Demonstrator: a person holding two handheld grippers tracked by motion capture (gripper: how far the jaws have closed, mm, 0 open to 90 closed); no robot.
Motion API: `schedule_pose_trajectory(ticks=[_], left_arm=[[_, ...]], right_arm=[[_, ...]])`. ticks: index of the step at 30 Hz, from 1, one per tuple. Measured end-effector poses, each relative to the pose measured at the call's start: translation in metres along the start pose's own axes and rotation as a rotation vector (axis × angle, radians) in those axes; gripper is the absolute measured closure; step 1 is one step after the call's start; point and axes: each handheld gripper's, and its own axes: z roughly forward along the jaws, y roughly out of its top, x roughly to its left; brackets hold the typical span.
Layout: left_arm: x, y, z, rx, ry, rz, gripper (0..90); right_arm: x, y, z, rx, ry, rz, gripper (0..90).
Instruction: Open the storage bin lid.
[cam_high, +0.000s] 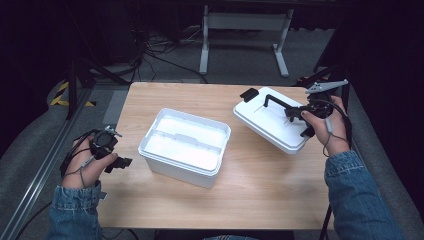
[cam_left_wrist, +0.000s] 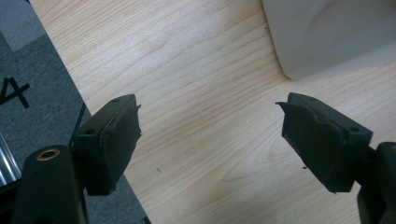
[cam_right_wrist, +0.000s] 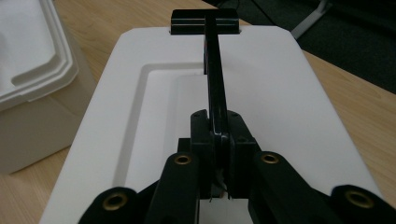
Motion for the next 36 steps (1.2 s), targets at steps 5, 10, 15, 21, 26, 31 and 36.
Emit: schedule_pose_trajectory(ticks=[5,10,15,21,26,31,36], left_arm=[[0.000,0.000,0.000,-0.002,0.002,0.004,20.2],[-0.001,0.000,0.001,0.000,0.004,0.004,20.3],[-0.001,0.000,0.001,0.002,0.000,0.001,20.3],[-0.001,0.000,0.001,0.004,-0.002,-0.002,20.3],[-0.001,0.000,0.002,0.005,-0.001,0.004,20.4],[-0.001,0.000,0.002,0.006,-0.003,0.003,20.4],[-0.001,0.001,0.002,0.009,-0.003,0.005,20.4]], right_arm=[[-0.008,-0.013,0.013,0.027,-0.002,0.016,85.0],[-0.016,-0.028,0.025,0.042,-0.003,0.042,85.0],[-0.020,-0.041,0.035,0.049,0.003,0.054,85.0],[-0.024,-0.053,0.045,0.056,0.009,0.072,85.0],[-0.026,-0.062,0.051,0.062,0.012,0.084,85.0],[-0.027,-0.069,0.056,0.062,0.020,0.090,85.0],[-0.029,-0.077,0.060,0.061,0.030,0.098,84.9]])
